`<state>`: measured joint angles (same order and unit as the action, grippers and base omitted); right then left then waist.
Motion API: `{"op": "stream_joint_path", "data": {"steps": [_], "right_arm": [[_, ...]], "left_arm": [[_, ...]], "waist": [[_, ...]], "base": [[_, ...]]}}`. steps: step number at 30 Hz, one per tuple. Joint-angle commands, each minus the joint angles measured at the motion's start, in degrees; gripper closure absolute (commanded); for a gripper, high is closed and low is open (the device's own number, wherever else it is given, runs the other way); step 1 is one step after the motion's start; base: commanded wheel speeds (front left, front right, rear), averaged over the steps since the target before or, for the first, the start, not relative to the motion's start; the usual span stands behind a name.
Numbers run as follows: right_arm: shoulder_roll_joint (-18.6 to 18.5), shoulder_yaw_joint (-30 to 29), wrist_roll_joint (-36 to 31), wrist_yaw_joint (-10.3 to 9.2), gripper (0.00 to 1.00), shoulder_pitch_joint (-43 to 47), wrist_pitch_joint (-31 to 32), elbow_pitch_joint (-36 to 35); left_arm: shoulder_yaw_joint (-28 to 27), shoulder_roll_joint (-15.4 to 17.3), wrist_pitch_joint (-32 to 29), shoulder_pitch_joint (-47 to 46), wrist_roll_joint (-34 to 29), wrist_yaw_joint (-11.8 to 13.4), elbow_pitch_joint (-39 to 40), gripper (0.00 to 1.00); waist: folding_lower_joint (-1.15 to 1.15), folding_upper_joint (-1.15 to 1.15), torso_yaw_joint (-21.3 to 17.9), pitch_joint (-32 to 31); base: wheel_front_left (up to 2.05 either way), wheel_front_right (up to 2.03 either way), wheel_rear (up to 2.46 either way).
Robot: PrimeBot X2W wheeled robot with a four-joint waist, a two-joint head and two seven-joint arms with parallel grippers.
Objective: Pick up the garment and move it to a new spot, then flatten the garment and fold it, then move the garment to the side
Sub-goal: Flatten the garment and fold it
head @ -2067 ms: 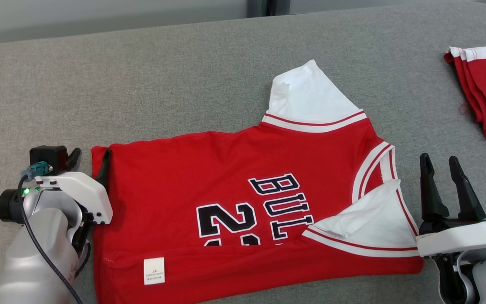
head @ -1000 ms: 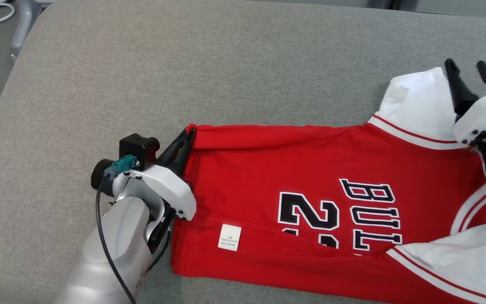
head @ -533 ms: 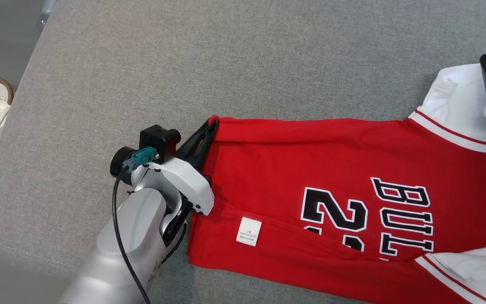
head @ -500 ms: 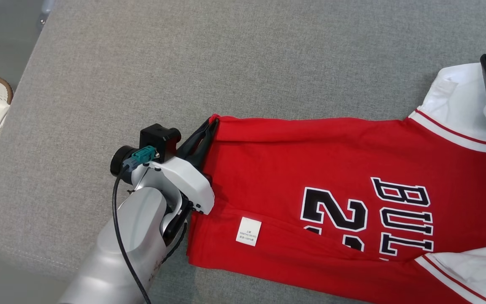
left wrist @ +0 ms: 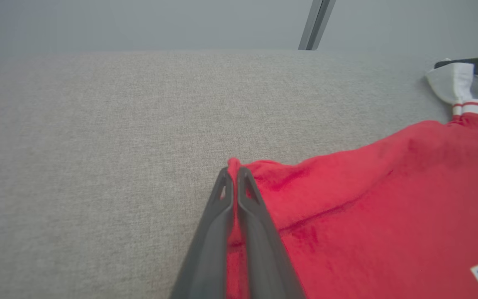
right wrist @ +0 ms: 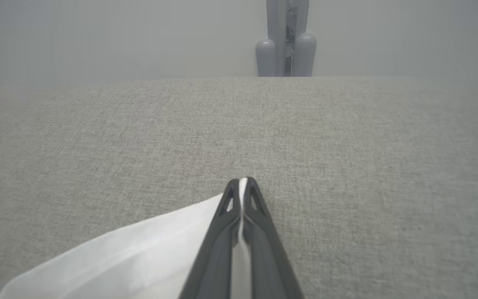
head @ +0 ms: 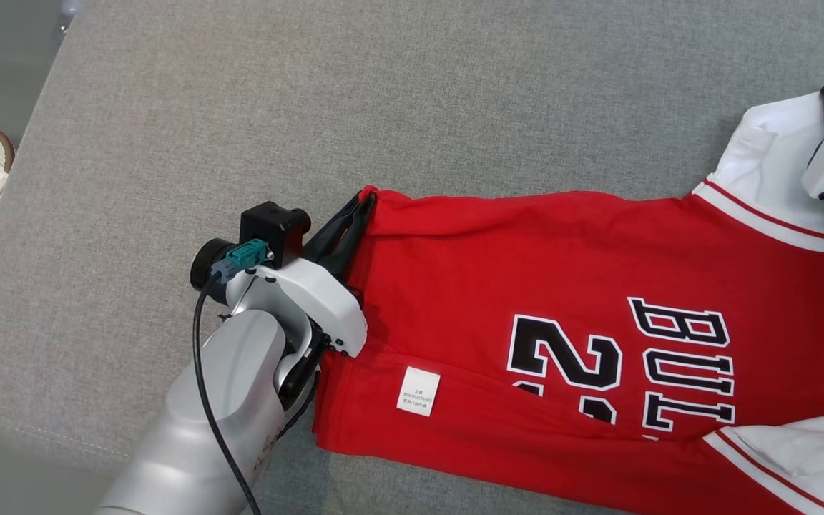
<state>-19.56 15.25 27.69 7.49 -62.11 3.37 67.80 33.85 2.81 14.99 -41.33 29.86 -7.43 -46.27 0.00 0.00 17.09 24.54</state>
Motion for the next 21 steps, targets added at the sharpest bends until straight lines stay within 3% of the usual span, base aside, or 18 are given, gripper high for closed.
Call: {"op": "stream_joint_path", "data": {"steps": [1,12,21], "right_arm": [[-0.28,0.57,0.69,0.0,1.0,0.0,-1.07,-0.59],[-1.02,4.92,7.57,0.0,1.0,5.15,-9.62,-6.08],[-3.09,8.44,16.57,0.0,1.0,13.28,-13.98,-14.45]], "left_arm": [[-0.07,0.25,0.23,-0.81,0.2,-0.08,-0.2,1.0],[-2.08,0.4,0.23,0.47,-0.91,-0.08,-2.28,1.0],[-4.08,1.48,0.22,2.4,-2.38,-0.09,-3.45,1.0]], "waist": [[0.0,0.0,-0.13,-0.15],[0.0,0.0,-2.59,-3.86],[0.0,0.0,-5.94,-8.62]], "base": [[0.0,0.0,0.0],[0.0,0.0,0.0],[0.0,0.0,0.0]]}}
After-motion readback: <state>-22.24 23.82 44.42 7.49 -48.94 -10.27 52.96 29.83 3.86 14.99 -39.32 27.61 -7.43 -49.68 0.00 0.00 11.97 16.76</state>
